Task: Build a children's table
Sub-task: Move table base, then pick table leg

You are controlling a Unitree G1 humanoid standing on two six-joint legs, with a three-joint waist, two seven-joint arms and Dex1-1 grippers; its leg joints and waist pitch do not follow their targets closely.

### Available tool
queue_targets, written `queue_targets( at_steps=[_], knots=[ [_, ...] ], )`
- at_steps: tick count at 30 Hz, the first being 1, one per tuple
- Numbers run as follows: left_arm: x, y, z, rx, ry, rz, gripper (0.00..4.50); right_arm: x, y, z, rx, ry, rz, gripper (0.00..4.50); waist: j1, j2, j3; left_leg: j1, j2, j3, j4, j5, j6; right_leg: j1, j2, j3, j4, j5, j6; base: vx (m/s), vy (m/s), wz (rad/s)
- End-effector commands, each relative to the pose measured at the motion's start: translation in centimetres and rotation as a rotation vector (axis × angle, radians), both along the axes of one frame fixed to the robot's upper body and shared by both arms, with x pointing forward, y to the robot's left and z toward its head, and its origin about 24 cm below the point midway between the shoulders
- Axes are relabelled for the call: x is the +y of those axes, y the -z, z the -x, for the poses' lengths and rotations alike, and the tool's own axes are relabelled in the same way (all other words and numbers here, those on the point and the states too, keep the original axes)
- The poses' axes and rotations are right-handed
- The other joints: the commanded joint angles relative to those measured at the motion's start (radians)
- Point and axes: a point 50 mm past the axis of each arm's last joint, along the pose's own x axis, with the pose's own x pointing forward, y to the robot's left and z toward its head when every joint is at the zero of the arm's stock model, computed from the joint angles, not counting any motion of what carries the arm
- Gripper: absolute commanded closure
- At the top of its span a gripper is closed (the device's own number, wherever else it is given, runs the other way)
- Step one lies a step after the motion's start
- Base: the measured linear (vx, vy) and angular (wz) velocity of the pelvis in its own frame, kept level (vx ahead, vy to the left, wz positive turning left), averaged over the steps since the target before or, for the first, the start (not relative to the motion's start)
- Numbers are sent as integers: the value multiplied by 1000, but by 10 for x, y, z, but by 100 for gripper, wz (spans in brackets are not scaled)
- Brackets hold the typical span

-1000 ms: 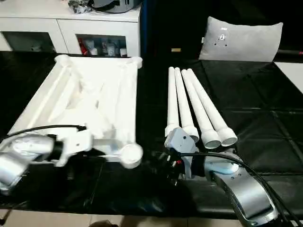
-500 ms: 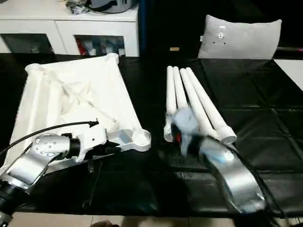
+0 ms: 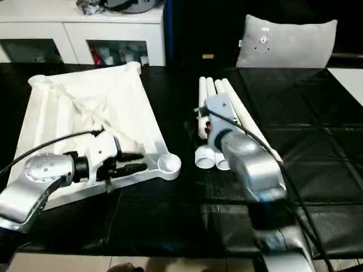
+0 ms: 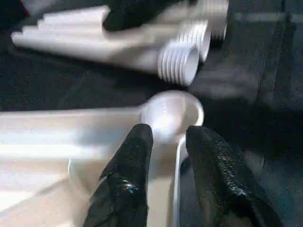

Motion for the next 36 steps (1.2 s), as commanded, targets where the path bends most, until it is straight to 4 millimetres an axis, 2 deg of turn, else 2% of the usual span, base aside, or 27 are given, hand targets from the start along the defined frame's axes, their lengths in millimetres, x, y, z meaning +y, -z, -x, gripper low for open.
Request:
queue_targets(
  at_steps=[1,3,4,8,14,21,30,32,34,36],
  knots=[
    [-6,-6,2,-2,-4,20,273,3,1,-11,38,44,-1,0,0,2,-68,18,63,-17,-66,-61,-44,42,-79,41,-59,170,-235,0,0,0],
    [-8,-6,3,1,-3,17,267,4,1,-14,46,52,-6,0,-4,1,-69,16,61,-16,-64,-52,-40,43,-80,40,-59,172,-242,0,0,0],
    [-9,-6,3,2,-5,13,262,5,2,-17,63,65,-10,0,-1,-3,-68,16,63,-14,-64,-47,-36,42,-78,41,-61,174,-233,0,0,0],
    [-11,-6,4,8,-19,0,231,5,3,-29,111,114,4,0,-4,-2,-69,16,62,-13,-63,-44,-35,40,-77,40,-58,162,-233,0,0,0],
    [-9,-5,5,21,-33,-21,231,9,10,-33,153,123,12,0,-1,0,-71,13,61,-12,-61,-31,-22,41,-77,38,-56,190,-233,0,0,0],
    [-8,-5,3,19,-44,-48,231,14,31,-33,253,121,48,0,-3,3,-71,14,62,-12,-62,-51,-28,40,-77,36,-57,169,-245,0,0,0],
    [-9,-5,4,23,-44,-55,231,16,40,-32,350,124,21,0,-3,4,-71,16,63,-12,-62,-65,-28,39,-77,36,-58,157,-247,0,0,0],
    [-10,-5,4,20,-42,-57,226,16,41,-32,381,121,5,28,-4,4,-70,15,63,-12,-63,-67,-28,39,-77,35,-58,157,-250,0,0,0],
    [-10,-5,3,16,-40,-58,226,15,41,-33,404,121,-19,28,-4,4,-71,15,62,-12,-62,-73,-28,39,-77,36,-59,148,-251,0,0,0],
    [-11,-5,3,14,-39,-58,226,14,41,-33,418,122,-34,64,-4,3,-70,15,63,-11,-63,-74,-26,39,-78,36,-59,145,-252,0,0,0]
  ],
)
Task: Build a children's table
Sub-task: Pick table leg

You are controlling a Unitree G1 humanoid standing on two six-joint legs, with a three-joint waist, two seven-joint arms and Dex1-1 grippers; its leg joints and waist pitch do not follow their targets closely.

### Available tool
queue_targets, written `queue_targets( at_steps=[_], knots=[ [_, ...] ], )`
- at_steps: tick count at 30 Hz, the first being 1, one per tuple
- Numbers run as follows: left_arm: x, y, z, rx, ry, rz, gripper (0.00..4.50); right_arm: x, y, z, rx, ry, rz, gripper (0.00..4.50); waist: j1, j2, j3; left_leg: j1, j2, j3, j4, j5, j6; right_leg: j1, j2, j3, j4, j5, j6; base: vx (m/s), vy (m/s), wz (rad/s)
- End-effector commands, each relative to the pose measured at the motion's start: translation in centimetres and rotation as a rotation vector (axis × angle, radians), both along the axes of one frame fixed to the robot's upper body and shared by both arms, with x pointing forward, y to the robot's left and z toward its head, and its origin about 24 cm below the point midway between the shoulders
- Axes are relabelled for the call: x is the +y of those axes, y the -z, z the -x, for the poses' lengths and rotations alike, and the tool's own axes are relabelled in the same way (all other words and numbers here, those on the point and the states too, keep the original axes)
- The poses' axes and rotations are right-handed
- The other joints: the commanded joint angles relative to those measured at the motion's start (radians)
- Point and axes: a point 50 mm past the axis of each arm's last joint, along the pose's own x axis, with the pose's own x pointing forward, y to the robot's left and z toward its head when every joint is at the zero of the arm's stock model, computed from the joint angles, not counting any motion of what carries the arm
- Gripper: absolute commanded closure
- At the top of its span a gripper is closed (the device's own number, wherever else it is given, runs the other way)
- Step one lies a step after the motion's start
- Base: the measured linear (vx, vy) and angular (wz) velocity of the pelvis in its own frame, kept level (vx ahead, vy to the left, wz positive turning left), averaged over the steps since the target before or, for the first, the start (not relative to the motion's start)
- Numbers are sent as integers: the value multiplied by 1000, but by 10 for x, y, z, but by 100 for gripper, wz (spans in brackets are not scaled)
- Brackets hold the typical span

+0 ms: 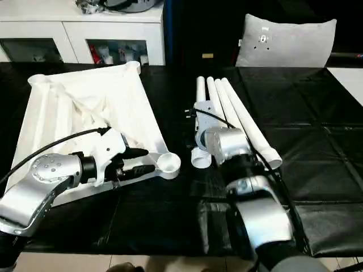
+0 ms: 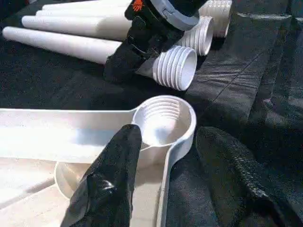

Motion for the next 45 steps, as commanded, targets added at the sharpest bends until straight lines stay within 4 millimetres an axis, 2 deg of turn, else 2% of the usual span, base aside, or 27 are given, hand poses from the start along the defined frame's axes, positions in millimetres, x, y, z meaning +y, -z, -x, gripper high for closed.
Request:
queue_targets(
  at_steps=[1,7,8,11,18,23,29,33,36,37,38,40,44,45],
  knots=[
    [-2,-5,0,-27,12,-15,226,0,7,4,73,4,-31,71,-1,4,-71,20,62,-12,-62,-80,-22,43,-77,36,-60,142,-252,0,0,0],
    [-3,-7,-2,-43,17,-14,226,-5,7,4,111,33,-81,115,0,7,-72,20,62,-12,-62,-75,-24,43,-77,35,-59,155,-257,0,0,0],
    [-3,-7,-3,-44,17,-13,226,-6,8,5,113,35,-83,141,0,7,-72,20,62,-12,-61,-73,-24,44,-77,35,-58,159,-259,0,0,0],
    [-5,-8,-3,-45,22,-15,226,-9,8,5,118,37,-83,151,0,11,-73,21,62,-12,-61,-72,-26,43,-77,34,-58,164,-259,0,0,0],
    [-7,-7,-2,-48,30,-18,226,-13,5,4,109,52,-109,210,-1,7,-73,20,62,-12,-61,-76,-25,44,-77,34,-59,162,-262,0,0,0],
    [-6,-7,-4,-57,18,-14,226,-15,5,6,111,54,-122,249,0,8,-72,20,63,-12,-61,-75,-22,44,-77,34,-59,158,-261,0,0,0],
    [-5,-8,-5,-72,4,-14,226,-18,0,3,26,77,-154,259,2,7,-73,21,64,-12,-62,-77,-25,44,-79,34,-59,151,-257,0,0,0],
    [-4,-8,-6,-79,-10,-7,226,-16,-15,5,-73,32,-224,261,4,8,-72,19,62,-12,-61,-72,-20,45,-76,35,-60,163,-243,0,0,0],
    [-2,-8,-8,-93,-37,-2,226,-17,-30,4,-252,26,-229,262,5,12,-74,20,63,-14,-61,-70,-20,44,-78,35,-60,171,-233,0,0,0],
    [-2,-8,-8,-96,-42,0,226,-17,-33,4,-289,28,-227,262,6,10,-73,18,64,-12,-61,-69,-21,43,-77,35,-61,176,-229,0,0,0],
    [-1,-9,-10,-100,-64,8,226,-19,-34,5,-283,40,-232,262,3,11,-74,21,62,-13,-62,-69,-24,44,-74,34,-60,176,-230,0,0,0],
    [0,-10,-13,-118,-104,26,226,-21,-39,8,-284,50,-287,262,1,14,-73,21,62,-14,-63,-76,-26,43,-73,34,-61,172,-235,0,0,0],
    [2,-19,-26,-148,-255,144,226,-27,-55,21,-427,32,-546,262,5,14,-74,21,64,-15,-64,-87,-17,46,-75,36,-63,188,-227,0,0,0],
    [2,-19,-26,-148,-255,144,226,-27,-55,21,-427,32,-546,262,5,17,-74,21,63,-15,-63,-90,-16,45,-74,36,-62,190,-228,0,0,0]
  ],
)
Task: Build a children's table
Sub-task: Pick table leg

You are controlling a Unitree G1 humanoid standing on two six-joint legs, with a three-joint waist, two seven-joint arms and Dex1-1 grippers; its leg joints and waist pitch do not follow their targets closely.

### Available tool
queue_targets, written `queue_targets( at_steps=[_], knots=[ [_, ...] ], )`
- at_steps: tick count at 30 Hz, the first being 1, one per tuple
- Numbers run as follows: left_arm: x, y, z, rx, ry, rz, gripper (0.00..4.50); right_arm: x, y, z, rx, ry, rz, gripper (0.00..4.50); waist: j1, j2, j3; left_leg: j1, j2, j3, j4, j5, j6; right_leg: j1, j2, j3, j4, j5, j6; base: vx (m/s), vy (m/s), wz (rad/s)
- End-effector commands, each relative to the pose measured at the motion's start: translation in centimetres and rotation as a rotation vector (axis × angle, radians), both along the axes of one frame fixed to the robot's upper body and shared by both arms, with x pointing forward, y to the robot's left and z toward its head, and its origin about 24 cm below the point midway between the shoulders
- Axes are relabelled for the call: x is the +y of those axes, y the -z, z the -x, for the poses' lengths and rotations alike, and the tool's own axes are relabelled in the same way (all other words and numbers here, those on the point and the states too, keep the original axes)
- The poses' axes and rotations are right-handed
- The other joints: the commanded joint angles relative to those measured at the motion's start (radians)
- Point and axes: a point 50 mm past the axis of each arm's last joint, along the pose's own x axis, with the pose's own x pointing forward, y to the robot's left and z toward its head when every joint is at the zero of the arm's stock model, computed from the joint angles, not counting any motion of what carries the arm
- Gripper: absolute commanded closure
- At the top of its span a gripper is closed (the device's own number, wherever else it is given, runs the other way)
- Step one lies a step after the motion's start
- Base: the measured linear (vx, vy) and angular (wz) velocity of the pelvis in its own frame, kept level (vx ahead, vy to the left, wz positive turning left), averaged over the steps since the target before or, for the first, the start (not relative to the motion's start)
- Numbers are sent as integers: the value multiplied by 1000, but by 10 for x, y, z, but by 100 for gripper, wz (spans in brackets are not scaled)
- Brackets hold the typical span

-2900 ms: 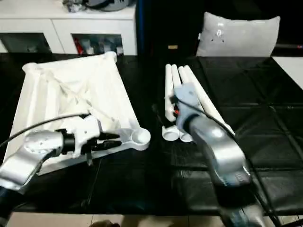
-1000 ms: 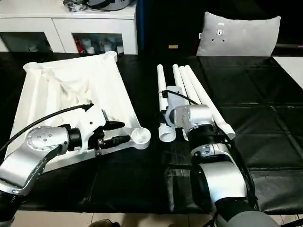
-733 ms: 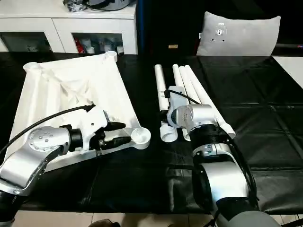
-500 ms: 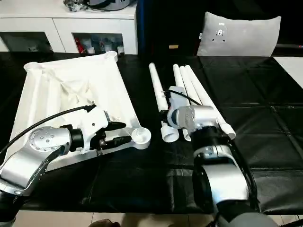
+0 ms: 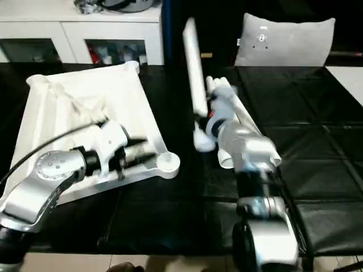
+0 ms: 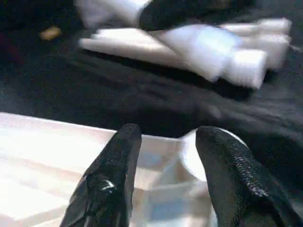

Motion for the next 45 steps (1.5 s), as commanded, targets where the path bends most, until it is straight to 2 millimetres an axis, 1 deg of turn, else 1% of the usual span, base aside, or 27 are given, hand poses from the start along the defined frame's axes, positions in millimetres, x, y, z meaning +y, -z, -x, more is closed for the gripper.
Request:
queue_targets(
  at_steps=[1,2,4,6,8,9,11,14,16,18,21,22,23,24,25,26,28,31,34,35,37,39,40,42,43,44,45],
  knots=[
    [3,-10,-9,-44,-73,43,226,-4,-11,4,-91,-12,-86,262,1,13,-75,23,63,-18,-62,-92,-17,47,-78,36,-63,186,-232,0,0,0],
    [1,-17,-17,-53,-122,127,226,-6,-11,12,-150,-51,-138,262,4,15,-73,23,62,-15,-62,-106,-16,45,-77,36,-66,174,-232,0,0,0],
    [0,-21,-20,-51,-135,165,199,-7,-11,15,-176,-76,-159,262,8,11,-73,20,63,-18,-63,-107,-14,51,-81,36,-66,171,-237,0,0,0],
    [-9,-38,-31,-35,-150,323,189,-9,-10,34,-281,-203,-263,262,12,7,-73,18,63,-16,-60,-105,-2,51,-83,37,-66,175,-243,0,0,0],
    [-13,-42,-34,-25,-152,355,166,-10,-8,40,-299,-234,-289,263,20,8,-73,16,63,-19,-59,-95,25,52,-85,36,-68,167,-248,0,0,0],
    [-14,-42,-34,-16,-148,369,158,-10,-7,41,-299,-241,-290,263,16,6,-72,11,61,-21,-59,-79,34,53,-84,35,-67,162,-249,0,0,0],
    [-20,-45,-35,19,-135,438,140,-10,-6,46,-305,-259,-323,263,15,7,-71,14,61,-18,-58,-86,40,48,-85,36,-74,118,-254,0,0,0],
    [-29,-54,-36,75,-111,564,134,-8,-10,55,-329,-313,-396,263,20,8,-69,15,63,-17,-57,-102,43,47,-85,37,-80,58,-259,0,0,0],
    [-32,-61,-36,99,-94,634,134,-7,-11,59,-339,-338,-411,263,26,8,-72,15,64,-19,-57,-89,47,46,-85,36,-78,60,-258,0,0,0],
    [-40,-74,-37,140,-42,746,134,-7,-14,64,-362,-378,-426,263,25,4,-69,16,63,-17,-58,-100,46,43,-83,35,-81,42,-257,0,0,0],
    [-50,-83,-37,166,23,824,134,-7,-18,69,-383,-413,-445,263,29,5,-66,12,61,-18,-58,-100,52,43,-83,36,-86,19,-250,0,0,0],
    [-50,-83,-37,166,23,824,134,-7,-18,69,-383,-413,-445,263,29,4,-66,11,61,-18,-59,-98,53,44,-83,36,-87,18,-246,0,0,0],
    [-53,-83,-36,182,40,845,134,-7,-17,69,-384,-415,-446,263,30,11,-67,11,61,-20,-59,-92,54,44,-84,36,-85,17,-239,0,0,0],
    [-59,-84,-34,182,66,840,134,-7,-18,70,-385,-417,-438,263,28,11,-67,11,61,-19,-59,-94,52,43,-82,36,-87,17,-237,0,0,0],
    [-61,-84,-33,184,74,837,134,-7,-19,70,-385,-418,-435,263,27,6,-68,10,62,-19,-59,-86,51,46,-82,36,-87,26,-233,0,0,0],
    [-64,-84,-31,196,93,844,134,-6,-19,72,-385,-419,-434,263,27,9,-67,10,61,-19,-59,-84,49,45,-82,36,-88,26,-230,0,0,0],
    [-70,-88,-26,216,132,874,134,-6,-20,75,-385,-426,-414,263,27,6,-68,9,61,-19,-58,-76,49,47,-83,37,-87,39,-230,0,0,0],
    [-73,-89,-22,215,156,860,134,-3,-21,78,-395,-421,-345,263,27,9,-70,6,61,-21,-56,-57,57,46,-80,35,-84,71,-226,0,0,0],
    [-74,-88,-22,159,134,804,134,-1,-24,75,-440,-352,-265,263,24,9,-65,6,60,-20,-60,-89,48,41,-82,36,-93,5,-209,0,0,0],
    [-74,-88,-23,144,123,790,107,0,-25,75,-446,-342,-260,263,22,10,-64,7,61,-19,-62,-106,39,40,-81,37,-96,-32,-199,0,0,0],
    [-75,-84,-23,89,92,724,100,6,-25,73,-516,-296,-139,263,22,11,-63,7,66,-23,-65,-116,25,37,-82,37,-98,-60,-180,0,0,0],
    [-76,-80,-25,42,45,671,81,13,-26,71,-579,-247,-74,263,19,11,-65,9,65,-21,-66,-116,16,37,-82,38,-94,-41,-169,0,0,0],
    [-76,-79,-26,30,24,663,56,15,-26,71,-591,-239,-66,263,19,9,-65,7,68,-23,-66,-110,19,35,-83,39,-93,-18,-169,0,0,0],
    [-74,-77,-28,-13,-19,661,52,24,-22,70,-632,-223,14,263,18,8,-67,6,66,-23,-65,-99,23,37,-82,38,-90,20,-170,0,0,0],
    [-75,-76,-28,-18,-20,672,52,28,-21,70,-654,-219,62,263,17,8,-68,7,65,-22,-63,-96,23,39,-82,37,-88,41,-173,0,0,0],
    [-75,-76,-28,-20,-21,681,85,31,-20,70,-670,-218,92,263,16,10,-69,6,65,-22,-62,-80,25,38,-81,36,-84,76,-180,0,0,0],
    [-75,-75,-27,-18,-24,680,85,31,-19,70,-675,-212,103,263,16,10,-70,6,64,-20,-61,-76,29,38,-80,37,-83,95,-184,0,0,0]
  ],
)
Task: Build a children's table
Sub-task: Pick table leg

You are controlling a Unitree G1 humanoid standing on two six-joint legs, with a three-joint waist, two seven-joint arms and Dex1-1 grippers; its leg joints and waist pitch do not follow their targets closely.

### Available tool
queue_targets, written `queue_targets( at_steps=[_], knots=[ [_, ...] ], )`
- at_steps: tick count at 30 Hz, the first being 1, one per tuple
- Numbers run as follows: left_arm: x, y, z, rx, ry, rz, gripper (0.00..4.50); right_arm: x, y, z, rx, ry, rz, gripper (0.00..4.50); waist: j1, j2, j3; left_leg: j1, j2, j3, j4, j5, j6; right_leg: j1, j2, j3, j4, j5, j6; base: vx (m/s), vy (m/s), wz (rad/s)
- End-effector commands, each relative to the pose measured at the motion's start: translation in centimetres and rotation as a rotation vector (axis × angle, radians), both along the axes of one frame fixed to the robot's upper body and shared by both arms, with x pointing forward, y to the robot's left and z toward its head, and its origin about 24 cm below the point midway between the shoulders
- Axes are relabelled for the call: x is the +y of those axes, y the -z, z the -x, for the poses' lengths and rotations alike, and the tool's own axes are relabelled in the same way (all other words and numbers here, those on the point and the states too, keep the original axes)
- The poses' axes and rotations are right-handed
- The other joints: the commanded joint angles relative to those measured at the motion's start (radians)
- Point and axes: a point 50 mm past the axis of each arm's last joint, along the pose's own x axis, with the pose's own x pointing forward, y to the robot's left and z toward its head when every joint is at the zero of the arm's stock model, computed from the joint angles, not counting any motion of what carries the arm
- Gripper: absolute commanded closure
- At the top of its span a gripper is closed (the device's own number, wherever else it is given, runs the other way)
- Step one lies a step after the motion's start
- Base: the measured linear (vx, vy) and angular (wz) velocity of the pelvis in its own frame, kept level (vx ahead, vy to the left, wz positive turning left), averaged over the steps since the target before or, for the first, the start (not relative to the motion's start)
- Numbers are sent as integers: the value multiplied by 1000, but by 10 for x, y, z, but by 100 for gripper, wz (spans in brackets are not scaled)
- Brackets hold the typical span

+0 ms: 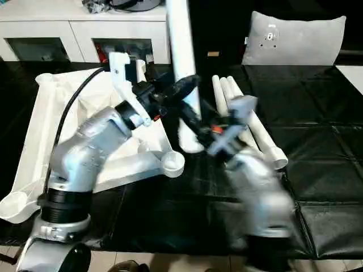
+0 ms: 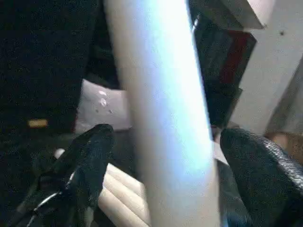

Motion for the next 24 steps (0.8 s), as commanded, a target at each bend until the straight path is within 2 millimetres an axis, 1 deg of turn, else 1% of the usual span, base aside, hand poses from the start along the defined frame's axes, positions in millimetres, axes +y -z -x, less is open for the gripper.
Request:
queue_targets(
  at_steps=[1,2,3,4,5,7,8,9,10,11,12,14,15,16,17,19,24],
  knots=[
    [1,5,0,10,-31,-7,85,4,0,-1,-61,54,52,263,-5,-8,-71,18,65,-22,-60,-72,31,47,-81,37,-71,112,-196,0,0,0],
    [1,6,0,14,-41,6,85,5,2,-2,-89,89,79,263,-7,-10,-69,17,64,-20,-60,-77,36,47,-79,36,-73,113,-201,0,0,0],
    [1,6,0,16,-45,13,102,5,2,-3,-96,95,86,263,-6,-12,-70,18,65,-19,-59,-78,38,46,-82,37,-72,113,-204,0,0,0],
    [1,6,-1,21,-54,31,132,6,3,-3,-109,103,100,263,-5,-11,-70,19,64,-18,-58,-82,44,47,-81,37,-73,108,-208,0,0,0],
    [1,5,-1,30,-65,64,128,6,4,-4,-111,114,90,263,-5,-9,-71,18,65,-19,-59,-78,52,47,-81,36,-71,111,-211,0,0,0],
    [0,5,0,30,-73,85,124,6,5,-5,-122,131,85,263,-6,-14,-70,16,67,-19,-59,-79,64,48,-82,36,-71,116,-218,0,0,0],
    [-1,4,1,27,-71,89,155,7,6,-5,-123,133,81,263,-7,-14,-69,16,66,-19,-59,-80,72,48,-82,36,-72,113,-218,0,0,0],
    [-2,5,1,25,-65,92,173,8,7,-5,-121,130,78,263,-6,-13,-70,17,66,-19,-58,-83,75,48,-83,37,-73,109,-217,0,0,0],
    [-3,6,2,30,-67,90,173,9,8,-6,-124,124,81,263,-7,-13,-69,17,67,-19,-59,-87,79,47,-83,37,-74,103,-217,0,0,0],
    [-6,9,3,41,-64,86,168,10,8,-6,-146,122,99,263,-7,-15,-68,17,67,-18,-59,-93,83,47,-83,37,-75,88,-220,0,0,0],
    [-7,10,4,44,-64,83,176,10,7,-6,-153,122,105,263,-7,-16,-68,17,67,-18,-58,-96,83,46,-82,37,-76,86,-219,0,0,0],
    [-9,11,4,49,-61,85,217,13,8,-6,-158,111,107,263,-8,-16,-67,17,67,-18,-59,-103,87,46,-82,37,-76,73,-216,0,0,0],
    [-9,11,3,52,-66,87,222,13,8,-6,-162,112,108,263,-8,-16,-68,17,67,-17,-59,-105,87,45,-82,37,-77,69,-216,0,0,0],
    [-9,11,3,53,-68,88,220,13,9,-6,-164,113,108,263,-8,-20,-67,17,68,-17,-60,-109,87,45,-82,37,-78,64,-216,0,0,0],
    [-9,11,3,57,-74,92,223,14,9,-6,-165,112,107,263,-9,-19,-67,17,67,-17,-60,-108,87,45,-81,37,-77,63,-217,0,0,0],
    [-7,11,1,65,-92,95,246,14,10,-7,-166,116,101,263,-8,-21,-67,17,67,-17,-60,-112,89,45,-83,37,-77,53,-218,0,0,0],
    [-1,11,-1,66,-116,95,255,18,11,-9,-178,115,94,263,-8,-18,-66,17,67,-17,-61,-121,88,42,-82,36,-81,26,-214,0,0,0]
  ],
)
